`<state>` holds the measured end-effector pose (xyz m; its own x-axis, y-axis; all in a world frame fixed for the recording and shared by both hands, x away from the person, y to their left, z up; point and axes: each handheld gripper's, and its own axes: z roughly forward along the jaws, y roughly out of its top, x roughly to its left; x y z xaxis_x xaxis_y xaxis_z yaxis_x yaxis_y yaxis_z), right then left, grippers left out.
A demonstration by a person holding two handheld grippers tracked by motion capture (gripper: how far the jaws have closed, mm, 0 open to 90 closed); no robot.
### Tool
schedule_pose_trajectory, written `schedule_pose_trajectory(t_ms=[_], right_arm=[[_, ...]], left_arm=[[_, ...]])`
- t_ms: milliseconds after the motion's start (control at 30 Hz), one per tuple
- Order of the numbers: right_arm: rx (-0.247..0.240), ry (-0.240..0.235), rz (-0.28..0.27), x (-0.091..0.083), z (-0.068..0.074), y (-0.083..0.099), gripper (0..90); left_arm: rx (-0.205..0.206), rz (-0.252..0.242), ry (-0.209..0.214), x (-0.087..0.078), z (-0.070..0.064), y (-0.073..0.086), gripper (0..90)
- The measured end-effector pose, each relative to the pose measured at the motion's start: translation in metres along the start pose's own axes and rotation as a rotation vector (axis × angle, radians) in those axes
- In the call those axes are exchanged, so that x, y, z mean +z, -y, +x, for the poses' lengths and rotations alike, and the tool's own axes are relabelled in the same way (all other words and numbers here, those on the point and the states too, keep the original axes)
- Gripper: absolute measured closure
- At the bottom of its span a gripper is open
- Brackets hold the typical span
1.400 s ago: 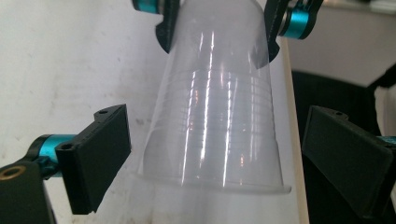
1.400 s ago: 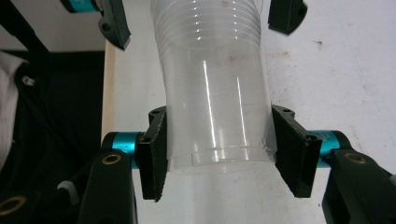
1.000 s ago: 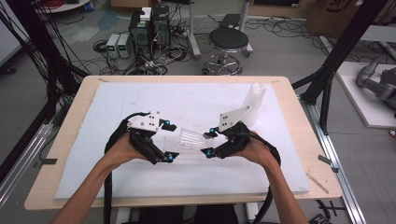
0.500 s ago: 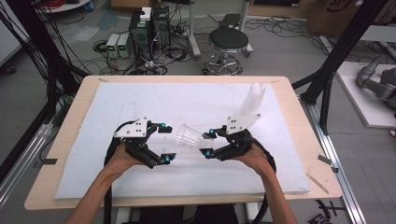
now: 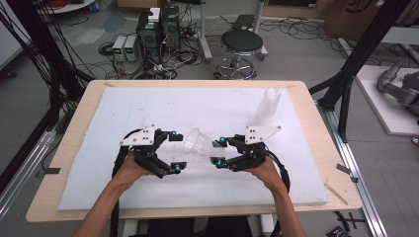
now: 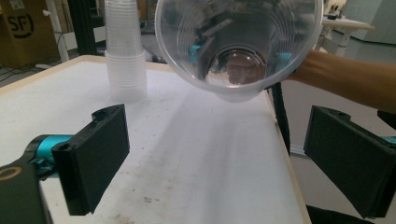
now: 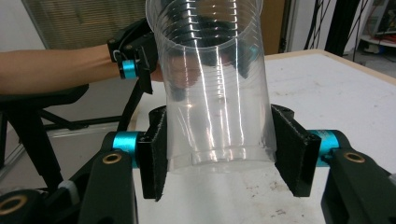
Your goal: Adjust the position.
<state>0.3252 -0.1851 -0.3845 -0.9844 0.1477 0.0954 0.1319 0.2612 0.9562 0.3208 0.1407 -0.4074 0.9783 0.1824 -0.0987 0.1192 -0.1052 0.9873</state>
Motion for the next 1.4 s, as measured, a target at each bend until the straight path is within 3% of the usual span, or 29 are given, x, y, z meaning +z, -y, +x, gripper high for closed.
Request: schedule_pose_trajectory(t_ms=[467,800,900,1067,1300,1367,1400], right_arm=[[-0.006,-0.018,0.001,0.003,0.0,0.003,43.8],[-0.023,-0.042,0.013,0.009,0.001,0.004,43.8],[-0.027,-0.045,0.017,0.011,0.001,0.004,43.8],[-0.032,-0.057,0.03,0.015,0.002,0.005,43.8],[-0.033,-0.055,0.029,0.015,0.002,0.004,43.4],[-0.046,-0.05,0.037,0.016,0.003,0.004,38.4],[-0.058,-0.039,0.048,0.017,0.004,0.004,28.4]], left_arm=[[0.012,-0.03,0.074,0.03,-0.002,-0.011,7.0],[0.017,-0.031,0.098,0.037,-0.003,-0.013,8.6],[0.028,-0.032,0.093,0.036,-0.003,-0.014,12.7],[0.053,-0.043,0.114,0.035,-0.004,-0.014,29.1],[0.056,-0.046,0.109,0.034,-0.004,-0.015,31.3],[0.057,-0.045,0.104,0.034,-0.004,-0.015,31.4],[0.057,-0.043,0.104,0.034,-0.004,-0.015,31.4]])
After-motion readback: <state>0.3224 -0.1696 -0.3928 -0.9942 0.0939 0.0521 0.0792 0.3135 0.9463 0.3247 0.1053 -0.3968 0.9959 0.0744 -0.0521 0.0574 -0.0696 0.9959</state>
